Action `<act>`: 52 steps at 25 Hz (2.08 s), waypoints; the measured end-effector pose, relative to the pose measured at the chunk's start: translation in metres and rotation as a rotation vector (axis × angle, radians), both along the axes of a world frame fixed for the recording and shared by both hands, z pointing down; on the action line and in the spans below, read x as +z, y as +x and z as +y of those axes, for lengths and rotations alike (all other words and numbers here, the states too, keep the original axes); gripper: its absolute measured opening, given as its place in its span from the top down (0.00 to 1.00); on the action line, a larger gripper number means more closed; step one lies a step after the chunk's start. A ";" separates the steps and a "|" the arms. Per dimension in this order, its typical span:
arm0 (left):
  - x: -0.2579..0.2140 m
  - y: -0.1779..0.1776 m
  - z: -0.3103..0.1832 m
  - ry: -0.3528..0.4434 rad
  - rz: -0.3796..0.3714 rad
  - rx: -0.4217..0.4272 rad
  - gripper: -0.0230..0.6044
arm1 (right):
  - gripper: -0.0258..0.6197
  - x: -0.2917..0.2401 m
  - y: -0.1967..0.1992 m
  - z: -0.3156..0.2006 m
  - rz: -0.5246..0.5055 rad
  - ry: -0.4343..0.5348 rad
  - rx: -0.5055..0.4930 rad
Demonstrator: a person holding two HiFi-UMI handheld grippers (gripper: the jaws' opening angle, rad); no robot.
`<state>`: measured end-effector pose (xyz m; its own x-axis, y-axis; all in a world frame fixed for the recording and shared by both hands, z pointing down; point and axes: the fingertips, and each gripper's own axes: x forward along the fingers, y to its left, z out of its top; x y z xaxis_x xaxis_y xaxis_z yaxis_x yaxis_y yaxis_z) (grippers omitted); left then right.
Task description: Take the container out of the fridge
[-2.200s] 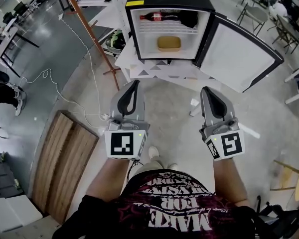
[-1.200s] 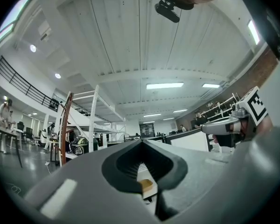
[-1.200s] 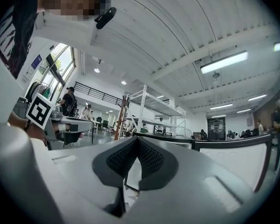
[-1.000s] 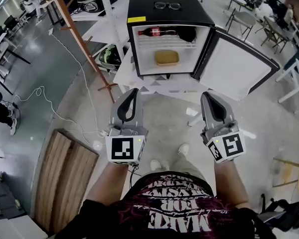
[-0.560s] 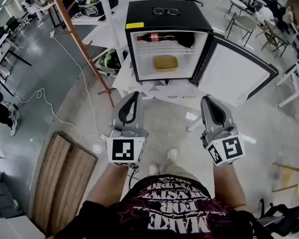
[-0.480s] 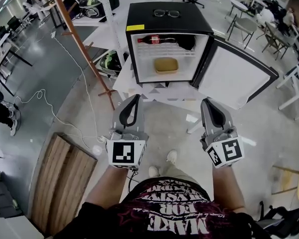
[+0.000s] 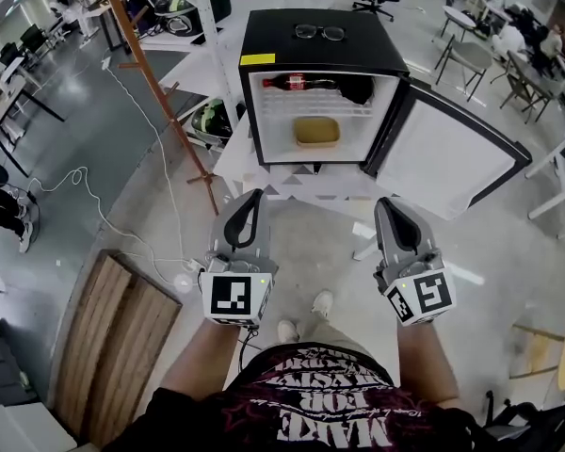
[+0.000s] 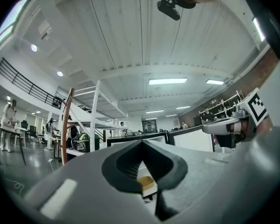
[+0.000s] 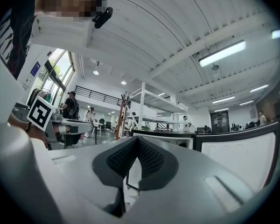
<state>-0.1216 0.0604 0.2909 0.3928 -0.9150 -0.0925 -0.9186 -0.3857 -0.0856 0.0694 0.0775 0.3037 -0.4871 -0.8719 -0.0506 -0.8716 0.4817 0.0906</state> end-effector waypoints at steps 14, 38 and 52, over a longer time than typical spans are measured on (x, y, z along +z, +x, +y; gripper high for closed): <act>0.005 0.003 -0.026 -0.016 -0.006 -0.007 0.96 | 0.92 0.005 0.001 -0.028 0.005 -0.018 -0.008; 0.014 0.039 -0.107 -0.022 -0.016 0.027 0.96 | 0.92 0.004 0.030 -0.104 0.013 -0.020 0.011; 0.005 0.052 -0.149 -0.017 -0.023 -0.007 0.96 | 0.92 -0.006 0.042 -0.152 -0.006 -0.001 -0.039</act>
<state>-0.0695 -0.0885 0.2962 0.3884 -0.9190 -0.0680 -0.9191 -0.3810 -0.1005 0.1114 -0.0741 0.2981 -0.5204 -0.8523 -0.0529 -0.8528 0.5154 0.0845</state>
